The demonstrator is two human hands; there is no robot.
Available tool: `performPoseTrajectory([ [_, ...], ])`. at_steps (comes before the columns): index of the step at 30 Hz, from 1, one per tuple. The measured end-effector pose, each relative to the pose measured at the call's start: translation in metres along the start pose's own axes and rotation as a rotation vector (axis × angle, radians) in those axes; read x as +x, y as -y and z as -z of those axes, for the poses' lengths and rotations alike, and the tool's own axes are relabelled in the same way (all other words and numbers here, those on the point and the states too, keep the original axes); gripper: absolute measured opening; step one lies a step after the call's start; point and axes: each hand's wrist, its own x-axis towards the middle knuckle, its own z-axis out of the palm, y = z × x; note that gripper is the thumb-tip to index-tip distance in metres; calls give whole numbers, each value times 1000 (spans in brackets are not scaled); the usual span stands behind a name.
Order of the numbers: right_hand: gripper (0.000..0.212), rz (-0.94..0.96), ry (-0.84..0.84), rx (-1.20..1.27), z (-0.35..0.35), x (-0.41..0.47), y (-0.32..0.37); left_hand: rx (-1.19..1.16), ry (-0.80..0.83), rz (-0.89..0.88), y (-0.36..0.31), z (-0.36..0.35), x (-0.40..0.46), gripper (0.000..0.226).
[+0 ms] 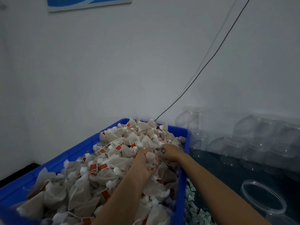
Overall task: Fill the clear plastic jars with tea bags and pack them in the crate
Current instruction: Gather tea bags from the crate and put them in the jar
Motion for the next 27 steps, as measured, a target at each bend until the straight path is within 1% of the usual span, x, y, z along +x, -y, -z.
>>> performPoseTrajectory([
  [1,35,-9,51,-95,-4,4,1,5,-8,7,0,0,1,9],
  [3,36,-45,93,-252,-12,11,2,29,-22,19,0,2,4,9],
  [7,48,-107,128,-402,-12,12,2,28,-21,31,0,2,5,9],
  [9,47,-136,93,-449,-8,6,5,7,-23,23,0,1,4,7],
  [10,42,-139,46,-430,-6,3,6,-4,-14,23,0,0,2,7],
  [12,24,-119,-91,-266,-1,-1,10,-19,32,28,1,-1,-2,8],
  [14,3,-86,-263,40,10,-9,12,-37,93,40,1,-1,-5,12],
  [15,11,-57,-327,197,18,-14,13,-49,114,46,0,0,-6,13],
  [16,17,-17,-340,340,26,-20,13,-63,127,53,0,0,-6,14],
  [17,19,34,-316,469,34,-28,15,-79,136,61,-1,-1,-7,14],
  [18,16,90,-267,574,42,-36,17,-93,143,70,-1,-1,-8,15],
  [19,15,150,-210,635,48,-44,20,-102,151,74,-1,-1,-8,18],
  [22,10,298,-47,616,53,-63,27,-103,171,59,-1,-1,-9,32],
  [24,4,320,23,639,52,-70,29,-45,133,51,-1,0,-9,32],
  [27,22,227,36,796,51,-77,29,-18,66,25,0,1,-8,28],
])
